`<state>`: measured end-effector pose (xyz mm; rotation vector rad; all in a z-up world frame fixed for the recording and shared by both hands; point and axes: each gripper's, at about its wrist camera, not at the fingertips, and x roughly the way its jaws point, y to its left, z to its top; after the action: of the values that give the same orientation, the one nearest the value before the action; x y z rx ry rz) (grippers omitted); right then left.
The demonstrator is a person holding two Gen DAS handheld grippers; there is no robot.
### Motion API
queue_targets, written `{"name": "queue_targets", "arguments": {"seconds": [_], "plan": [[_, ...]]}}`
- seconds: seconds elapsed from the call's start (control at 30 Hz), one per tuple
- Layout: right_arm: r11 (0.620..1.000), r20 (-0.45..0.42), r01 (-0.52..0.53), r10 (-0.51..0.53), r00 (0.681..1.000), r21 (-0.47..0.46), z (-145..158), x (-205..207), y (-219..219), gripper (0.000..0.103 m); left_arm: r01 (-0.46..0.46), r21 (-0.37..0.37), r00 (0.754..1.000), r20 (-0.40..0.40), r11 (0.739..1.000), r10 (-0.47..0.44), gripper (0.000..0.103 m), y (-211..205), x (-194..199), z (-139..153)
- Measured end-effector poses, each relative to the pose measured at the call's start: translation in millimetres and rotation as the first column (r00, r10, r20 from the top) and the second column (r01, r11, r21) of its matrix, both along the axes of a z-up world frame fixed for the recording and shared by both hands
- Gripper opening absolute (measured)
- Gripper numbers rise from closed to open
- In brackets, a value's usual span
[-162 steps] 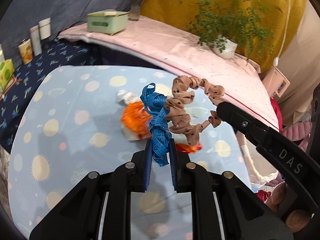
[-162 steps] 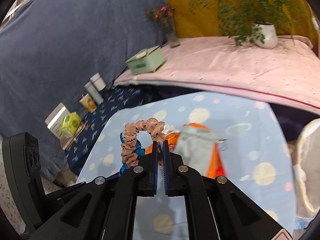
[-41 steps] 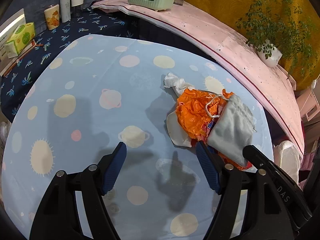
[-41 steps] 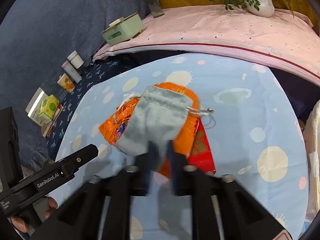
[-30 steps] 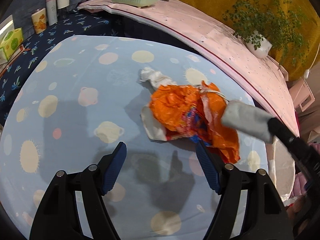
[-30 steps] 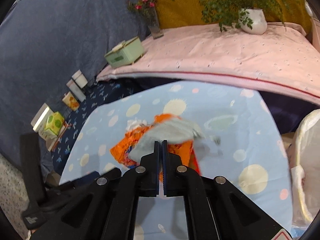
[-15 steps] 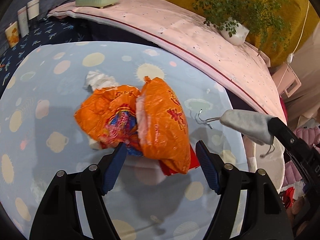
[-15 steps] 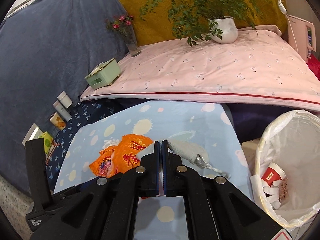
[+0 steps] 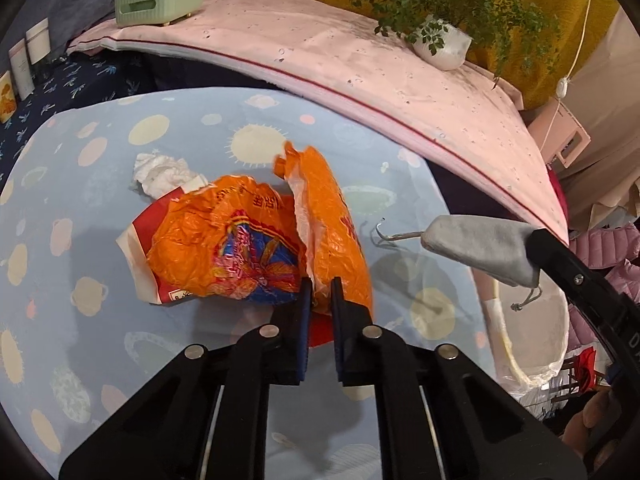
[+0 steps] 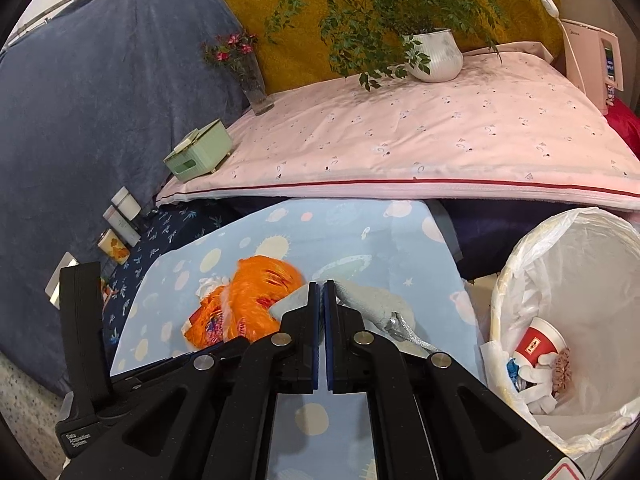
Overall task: Collect trash
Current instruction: 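Carry the wrapper and pouch over the trash bin and open both grippers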
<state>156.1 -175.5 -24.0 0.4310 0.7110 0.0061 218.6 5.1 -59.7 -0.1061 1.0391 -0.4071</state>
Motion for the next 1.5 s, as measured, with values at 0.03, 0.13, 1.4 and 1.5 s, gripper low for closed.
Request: {"name": "queue_targets", "arguments": {"seconds": [0.03, 0.13, 1.4, 1.5], "plan": [[1.000, 0.007, 0.004, -0.004, 1.000, 0.002, 2.7, -2.4, -2.1, 0.003, 0.004, -0.003, 1.000, 0.008, 1.000, -0.004, 0.009, -1.2, -1.7, 3.8], [1.000, 0.025, 0.014, -0.014, 1.000, 0.003, 9.4, -8.9, -8.4, 0.003, 0.020, -0.009, 0.999, 0.038, 1.000, -0.020, 0.009, -7.6, -8.3, 16.7], [0.953, 0.065, 0.296, -0.300, 0.952, 0.060, 16.1, -102.1, -150.9, 0.003, 0.332, 0.009, 0.938, 0.108, 0.943, -0.330, 0.009, -172.8, -78.9, 62.0], [0.944, 0.056, 0.323, -0.326, 0.944, 0.069, 11.7, -108.9, -164.3, 0.003, 0.353, 0.013, 0.930, 0.102, 0.936, -0.352, 0.009, -187.2, -82.2, 59.7]]}}
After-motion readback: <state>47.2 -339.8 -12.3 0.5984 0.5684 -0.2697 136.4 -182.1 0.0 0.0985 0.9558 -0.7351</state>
